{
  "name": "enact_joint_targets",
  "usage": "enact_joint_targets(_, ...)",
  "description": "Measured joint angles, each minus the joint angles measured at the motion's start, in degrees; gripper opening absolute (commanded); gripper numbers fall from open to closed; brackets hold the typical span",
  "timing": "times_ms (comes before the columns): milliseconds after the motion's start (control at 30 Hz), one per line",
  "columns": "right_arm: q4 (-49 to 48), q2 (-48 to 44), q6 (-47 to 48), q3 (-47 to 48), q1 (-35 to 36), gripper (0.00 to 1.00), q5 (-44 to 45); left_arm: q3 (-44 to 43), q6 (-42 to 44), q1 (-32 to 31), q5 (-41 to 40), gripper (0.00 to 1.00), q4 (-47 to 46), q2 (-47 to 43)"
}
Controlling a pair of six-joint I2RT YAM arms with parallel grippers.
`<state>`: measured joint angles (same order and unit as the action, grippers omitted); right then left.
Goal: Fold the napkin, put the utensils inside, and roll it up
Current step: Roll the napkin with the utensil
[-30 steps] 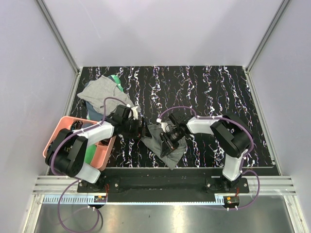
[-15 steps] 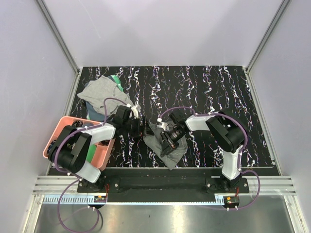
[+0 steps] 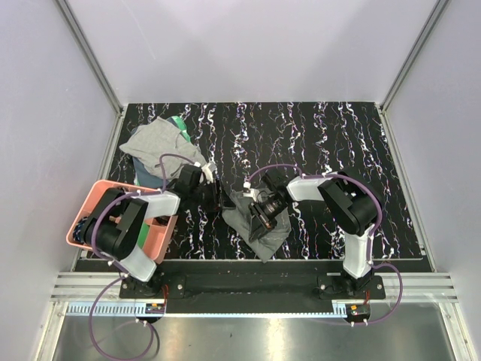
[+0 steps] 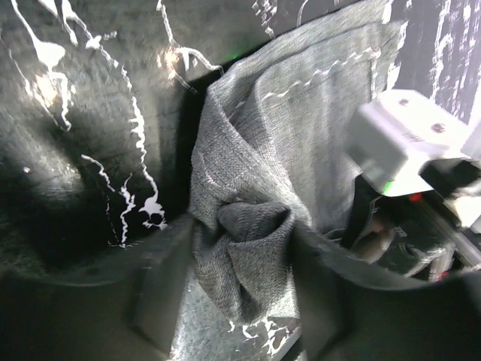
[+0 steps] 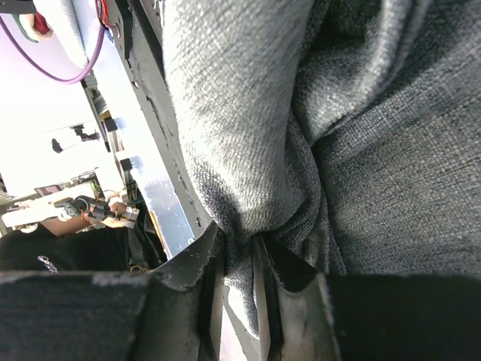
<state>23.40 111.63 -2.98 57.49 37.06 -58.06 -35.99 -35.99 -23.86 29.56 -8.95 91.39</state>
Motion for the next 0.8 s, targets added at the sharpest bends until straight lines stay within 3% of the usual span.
enact_joint_targets(133,0.9,0.0,0.1,0.7,0.0,0.3,0.4,-0.4,0.3,0.0,0.0,0.33,1.1,0.7)
enact_joint_targets(267,3.0,-0.7,-0.3,1.9,-0.1,0.49,3.2,-2.0,1.1,-0.1,0.0,0.26,3.5,1.5)
enact_joint_targets(533,5.6,-13.7,-2.2,4.9,2.4,0.68,20.1,-4.2,2.8,-0.1,0.0,0.25,8.5,2.1)
enact_joint_targets(667,3.2,-20.3,-1.9,6.7,13.5,0.75,37.1,-4.9,3.5,-0.1,0.1,0.25,10.6,2.1)
enact_joint_targets(800,-0.2,-20.7,0.2,6.3,24.4,0.77,52.7,-5.3,3.8,-0.1,0.5,0.25,11.8,2.1)
